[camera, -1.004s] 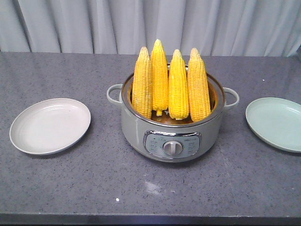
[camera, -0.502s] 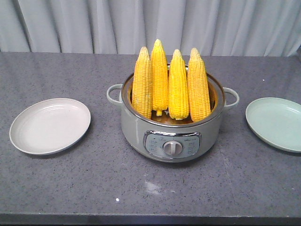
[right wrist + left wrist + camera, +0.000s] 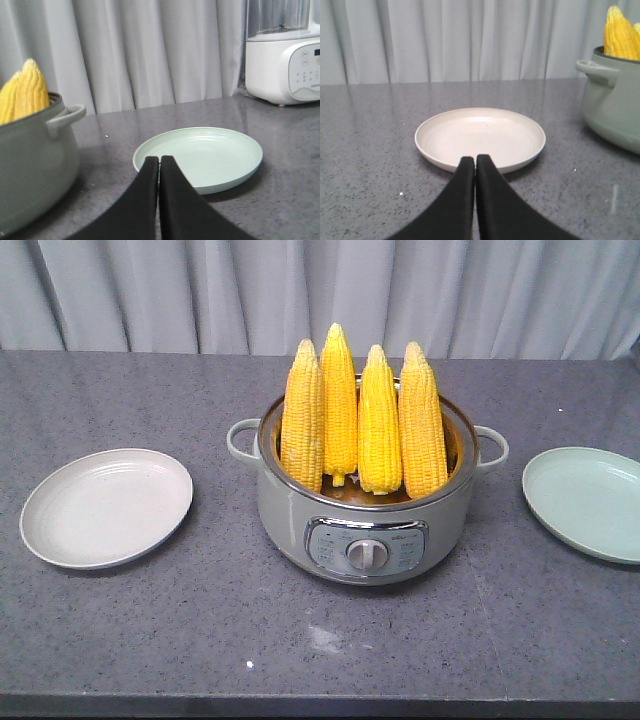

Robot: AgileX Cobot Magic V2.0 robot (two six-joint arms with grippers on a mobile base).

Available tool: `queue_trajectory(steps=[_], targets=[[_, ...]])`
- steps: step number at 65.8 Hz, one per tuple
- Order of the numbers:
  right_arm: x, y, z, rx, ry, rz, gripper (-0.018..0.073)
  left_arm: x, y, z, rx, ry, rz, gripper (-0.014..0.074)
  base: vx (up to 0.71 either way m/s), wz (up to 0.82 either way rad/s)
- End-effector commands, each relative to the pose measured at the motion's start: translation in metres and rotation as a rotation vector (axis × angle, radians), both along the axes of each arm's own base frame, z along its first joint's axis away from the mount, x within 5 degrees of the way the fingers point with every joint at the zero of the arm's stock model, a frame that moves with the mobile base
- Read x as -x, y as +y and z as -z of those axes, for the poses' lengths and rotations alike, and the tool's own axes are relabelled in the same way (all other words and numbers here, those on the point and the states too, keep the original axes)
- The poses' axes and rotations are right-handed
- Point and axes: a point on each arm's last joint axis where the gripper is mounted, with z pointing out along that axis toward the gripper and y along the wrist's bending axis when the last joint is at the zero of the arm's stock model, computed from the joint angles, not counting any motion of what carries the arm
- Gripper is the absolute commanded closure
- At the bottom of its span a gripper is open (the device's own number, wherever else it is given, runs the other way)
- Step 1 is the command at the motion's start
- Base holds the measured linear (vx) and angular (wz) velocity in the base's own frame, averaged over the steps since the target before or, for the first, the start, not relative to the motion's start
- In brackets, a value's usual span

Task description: Distribute corn equally

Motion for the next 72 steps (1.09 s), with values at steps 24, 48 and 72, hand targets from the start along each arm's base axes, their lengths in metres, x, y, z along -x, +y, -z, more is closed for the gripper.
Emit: queue_trajectory(steps=[24, 48, 72], targets=[[0.001, -0.005, -0.005, -0.841, -0.182, -0.011, 0.0563, 0.003, 0.005, -0.021, 0.411, -0.251, -0.007, 0.0603, 0.0, 0.0], [0.001, -0.005, -0.004, -0.869, -0.173, -0.018, 0.0563, 0.007, 0.008, -0.035, 0.843, -0.348, 0.064, 0.0603, 0.0, 0.0], [0.017, 0.008, -0.072, -0.523, -0.205, -0.137, 0.0563, 0.023, 0.005, -0.084, 0.852, -0.478, 0.186, 0.0603, 0.0, 0.0]])
